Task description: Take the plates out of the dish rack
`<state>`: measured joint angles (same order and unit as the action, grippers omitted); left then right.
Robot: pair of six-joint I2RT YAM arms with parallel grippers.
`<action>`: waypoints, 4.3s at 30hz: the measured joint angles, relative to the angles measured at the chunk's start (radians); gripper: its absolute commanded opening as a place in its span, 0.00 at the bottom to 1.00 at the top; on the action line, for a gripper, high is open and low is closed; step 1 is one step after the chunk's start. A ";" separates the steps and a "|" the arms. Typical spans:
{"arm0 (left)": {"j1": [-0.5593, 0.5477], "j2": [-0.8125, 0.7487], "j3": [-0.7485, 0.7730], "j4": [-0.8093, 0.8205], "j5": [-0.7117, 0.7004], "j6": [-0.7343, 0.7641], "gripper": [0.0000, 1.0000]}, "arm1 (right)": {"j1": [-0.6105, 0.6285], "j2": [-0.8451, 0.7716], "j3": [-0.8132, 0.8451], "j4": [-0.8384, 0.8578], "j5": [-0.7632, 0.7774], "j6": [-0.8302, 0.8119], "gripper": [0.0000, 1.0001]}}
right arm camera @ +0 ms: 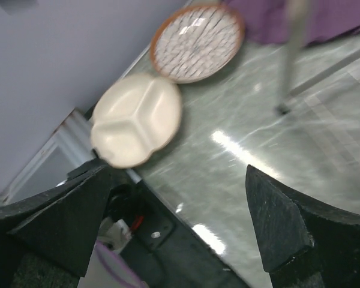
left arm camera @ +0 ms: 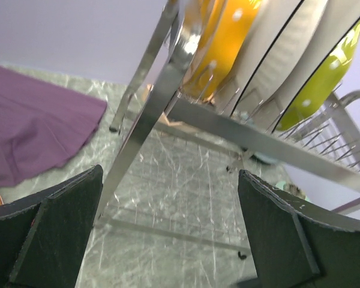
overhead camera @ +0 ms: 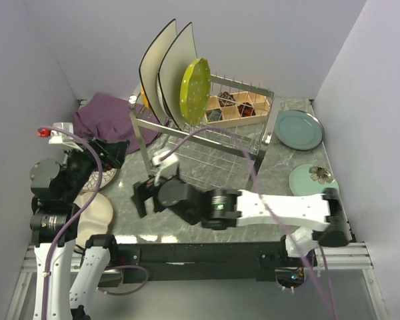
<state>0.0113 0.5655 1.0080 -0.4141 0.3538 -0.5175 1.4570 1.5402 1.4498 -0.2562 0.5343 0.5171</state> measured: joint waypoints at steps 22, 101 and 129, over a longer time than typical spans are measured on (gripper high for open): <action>0.000 -0.108 -0.407 0.232 0.215 -0.166 1.00 | -0.615 -0.271 0.451 -0.374 -0.143 -0.210 0.72; 0.000 -0.159 -0.396 0.143 0.153 -0.070 0.99 | -0.659 -0.018 0.352 0.029 -0.435 -0.042 0.25; 0.000 -0.162 -0.396 0.138 0.146 -0.071 0.99 | -0.656 -0.068 0.406 -0.071 -0.465 -0.071 0.00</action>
<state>0.0113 0.4038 0.6117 -0.2756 0.4999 -0.5880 0.8013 1.4719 1.8553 -0.3275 0.0696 0.4461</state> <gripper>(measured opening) 0.995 0.033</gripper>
